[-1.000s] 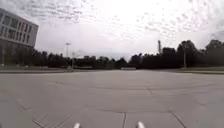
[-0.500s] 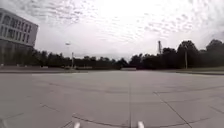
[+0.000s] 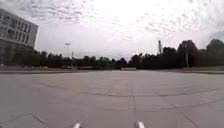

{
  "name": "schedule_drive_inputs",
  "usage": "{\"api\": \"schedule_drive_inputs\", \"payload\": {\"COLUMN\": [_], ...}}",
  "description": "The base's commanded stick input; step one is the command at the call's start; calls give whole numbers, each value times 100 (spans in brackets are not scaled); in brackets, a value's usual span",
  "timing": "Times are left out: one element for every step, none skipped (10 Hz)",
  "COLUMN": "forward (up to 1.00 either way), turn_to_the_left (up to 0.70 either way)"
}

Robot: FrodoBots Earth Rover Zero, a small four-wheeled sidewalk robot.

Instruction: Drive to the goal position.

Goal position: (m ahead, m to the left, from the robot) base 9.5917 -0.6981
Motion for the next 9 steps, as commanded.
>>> {"api": "schedule_drive_inputs", "payload": {"forward": [70, 70, 70, 70, 70, 70, 70, 70, 70], "turn_to_the_left": [-5, -11, -14, -14, -14, -8, 0, 0, 0]}}
